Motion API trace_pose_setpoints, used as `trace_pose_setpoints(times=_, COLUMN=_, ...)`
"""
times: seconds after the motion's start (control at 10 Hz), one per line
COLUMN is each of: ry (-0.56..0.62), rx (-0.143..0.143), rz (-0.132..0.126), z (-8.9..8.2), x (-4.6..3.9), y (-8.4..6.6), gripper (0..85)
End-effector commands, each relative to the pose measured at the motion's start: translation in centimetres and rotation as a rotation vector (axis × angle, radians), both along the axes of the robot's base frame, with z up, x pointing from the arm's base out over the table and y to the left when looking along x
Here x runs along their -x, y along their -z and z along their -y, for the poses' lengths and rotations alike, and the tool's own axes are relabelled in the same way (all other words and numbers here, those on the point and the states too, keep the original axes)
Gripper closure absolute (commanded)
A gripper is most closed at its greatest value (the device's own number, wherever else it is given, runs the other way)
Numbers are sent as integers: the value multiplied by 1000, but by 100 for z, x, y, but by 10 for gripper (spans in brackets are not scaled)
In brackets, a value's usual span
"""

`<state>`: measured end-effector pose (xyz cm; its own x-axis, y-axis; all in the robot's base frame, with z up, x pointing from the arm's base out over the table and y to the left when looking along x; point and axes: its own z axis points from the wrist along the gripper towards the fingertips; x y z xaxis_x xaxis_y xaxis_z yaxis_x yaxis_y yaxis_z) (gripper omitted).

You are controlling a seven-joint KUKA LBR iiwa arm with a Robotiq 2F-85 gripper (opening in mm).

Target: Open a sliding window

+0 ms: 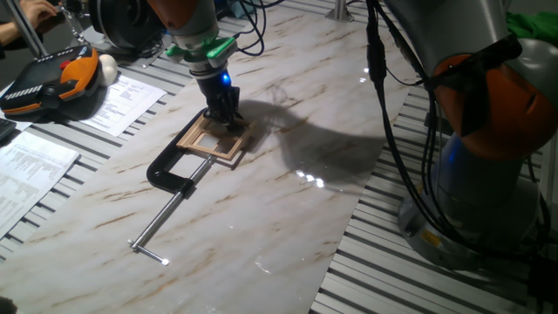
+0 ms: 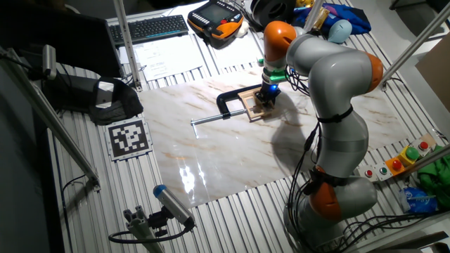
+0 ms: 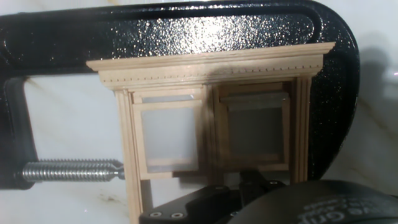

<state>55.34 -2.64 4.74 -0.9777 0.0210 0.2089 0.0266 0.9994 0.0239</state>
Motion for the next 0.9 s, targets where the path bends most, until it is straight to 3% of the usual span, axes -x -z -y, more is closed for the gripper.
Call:
trace_pose_setpoints(times=0.0, ry=-2, rx=1, rz=0, z=-3, x=-5, y=3, gripper=850)
trace_pose_setpoints(times=0.5, ry=-5, rx=3, rz=0, z=-4, x=-15, y=0, gripper=850)
trace_pose_setpoints(times=0.8, ry=-7, rx=9, rz=-14, z=9, x=17, y=-99, gripper=850)
